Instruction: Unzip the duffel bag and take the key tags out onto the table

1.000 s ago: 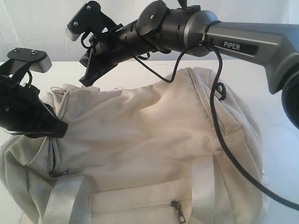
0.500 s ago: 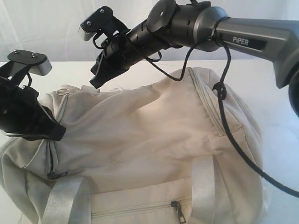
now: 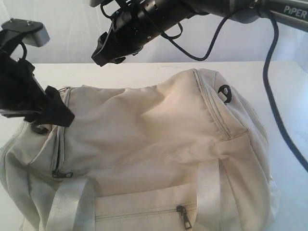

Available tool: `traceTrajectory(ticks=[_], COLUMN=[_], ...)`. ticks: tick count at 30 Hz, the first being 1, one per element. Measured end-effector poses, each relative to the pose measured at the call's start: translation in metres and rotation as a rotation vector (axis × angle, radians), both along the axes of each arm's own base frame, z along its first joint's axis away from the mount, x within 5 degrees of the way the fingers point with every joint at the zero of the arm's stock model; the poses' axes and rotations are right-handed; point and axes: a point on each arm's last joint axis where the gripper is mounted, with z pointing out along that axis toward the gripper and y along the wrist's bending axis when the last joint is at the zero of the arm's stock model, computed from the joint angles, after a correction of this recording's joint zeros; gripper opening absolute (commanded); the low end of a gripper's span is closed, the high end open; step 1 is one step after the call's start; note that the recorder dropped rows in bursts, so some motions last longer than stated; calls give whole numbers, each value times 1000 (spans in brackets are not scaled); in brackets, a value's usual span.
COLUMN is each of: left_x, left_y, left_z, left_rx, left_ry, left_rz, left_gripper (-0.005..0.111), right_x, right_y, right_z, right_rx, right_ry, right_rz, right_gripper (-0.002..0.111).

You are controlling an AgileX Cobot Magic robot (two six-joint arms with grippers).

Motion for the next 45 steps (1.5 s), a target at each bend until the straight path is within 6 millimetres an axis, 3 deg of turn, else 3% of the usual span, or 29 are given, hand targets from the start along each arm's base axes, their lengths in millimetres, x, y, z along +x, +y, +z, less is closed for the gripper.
traceTrajectory(ticks=[4,8,13,18,23,33,42,45], left_x=[-2,-12,-40,-55,-59,-59,-59,-59], left_y=[5,7,15,20,19,19,19,19], left_z=[4,-13,-29,-46,-60,-61,-61,-61], left_rx=[25,61,45,43,19,9,8,8], left_ry=[30,139,120,122,140,141,139,139], left_rz=[21,12,46,63,81,86,87,87], left_gripper=[63,63,63,63,63,63,63,63], right_x=[0,13,33,39,41,53,35,33], right_y=[0,8,25,48,73,78,103,106], right_z=[5,4,-22,-48,-57,-66,-71,-75], right_rx=[38,60,75,107,141,63,-40,-77], right_ry=[40,95,220,277,231,189,151,143], right_rz=[-51,-59,6,43,34,-16,37,32], right_gripper=[45,46,59,60,60,65,65,59])
